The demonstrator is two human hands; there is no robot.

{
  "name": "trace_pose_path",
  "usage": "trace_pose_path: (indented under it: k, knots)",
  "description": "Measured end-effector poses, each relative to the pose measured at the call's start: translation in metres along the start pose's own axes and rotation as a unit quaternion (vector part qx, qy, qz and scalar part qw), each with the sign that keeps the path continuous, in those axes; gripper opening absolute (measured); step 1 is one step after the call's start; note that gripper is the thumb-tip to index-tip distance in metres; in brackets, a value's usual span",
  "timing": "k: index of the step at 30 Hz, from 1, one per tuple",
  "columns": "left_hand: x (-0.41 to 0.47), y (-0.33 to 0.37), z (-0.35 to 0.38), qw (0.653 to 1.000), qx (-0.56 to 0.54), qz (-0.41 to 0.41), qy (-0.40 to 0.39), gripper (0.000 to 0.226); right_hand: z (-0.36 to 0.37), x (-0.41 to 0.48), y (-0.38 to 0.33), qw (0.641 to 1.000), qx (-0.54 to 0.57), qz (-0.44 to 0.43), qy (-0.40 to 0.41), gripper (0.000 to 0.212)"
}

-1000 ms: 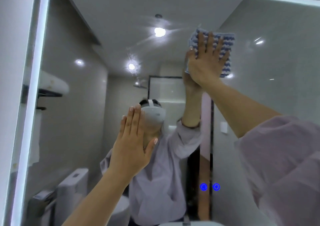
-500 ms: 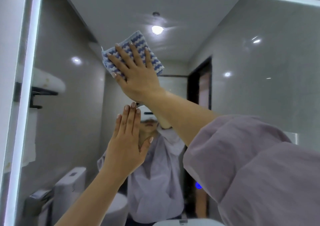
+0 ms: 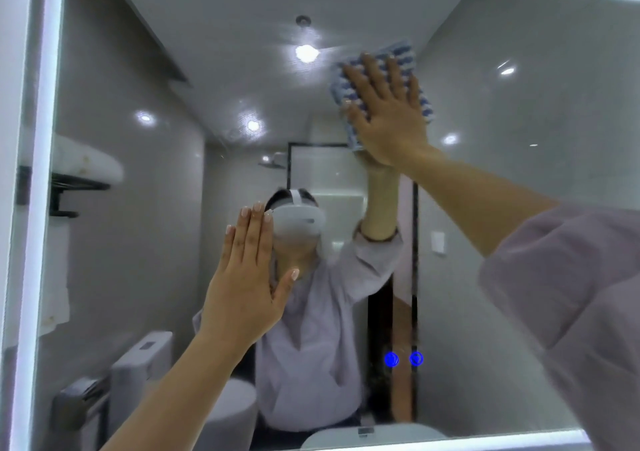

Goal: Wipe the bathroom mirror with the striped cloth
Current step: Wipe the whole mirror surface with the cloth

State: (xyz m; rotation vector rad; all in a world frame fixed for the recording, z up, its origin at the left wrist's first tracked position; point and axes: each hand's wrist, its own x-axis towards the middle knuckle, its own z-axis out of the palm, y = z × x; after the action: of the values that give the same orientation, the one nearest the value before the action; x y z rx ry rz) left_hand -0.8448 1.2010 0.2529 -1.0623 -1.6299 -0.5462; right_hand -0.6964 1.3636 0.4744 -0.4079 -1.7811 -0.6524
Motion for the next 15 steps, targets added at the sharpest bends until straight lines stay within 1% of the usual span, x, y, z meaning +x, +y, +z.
trace_pose_path:
  k: [3,6,12,15]
  knots:
    - [0.000,0.000,0.000,1.000,-0.011,-0.002,0.000,0.080,-0.002,-0.011,0.053,0.995,0.005,0.094,0.024,0.060]
    - [0.000,0.000,0.000,1.000,-0.008,-0.003,-0.002,0.080,-0.001,-0.026,0.086,0.982,-0.002,0.185,0.033,0.063]
    - [0.001,0.000,0.002,1.000,-0.009,-0.008,-0.008,0.080,0.004,-0.041,0.087,0.975,-0.008,0.221,0.031,0.059]
    - [0.000,0.000,0.001,1.000,-0.009,-0.005,-0.007,0.080,0.008,-0.060,0.082,0.976,-0.006,0.217,0.029,0.059]
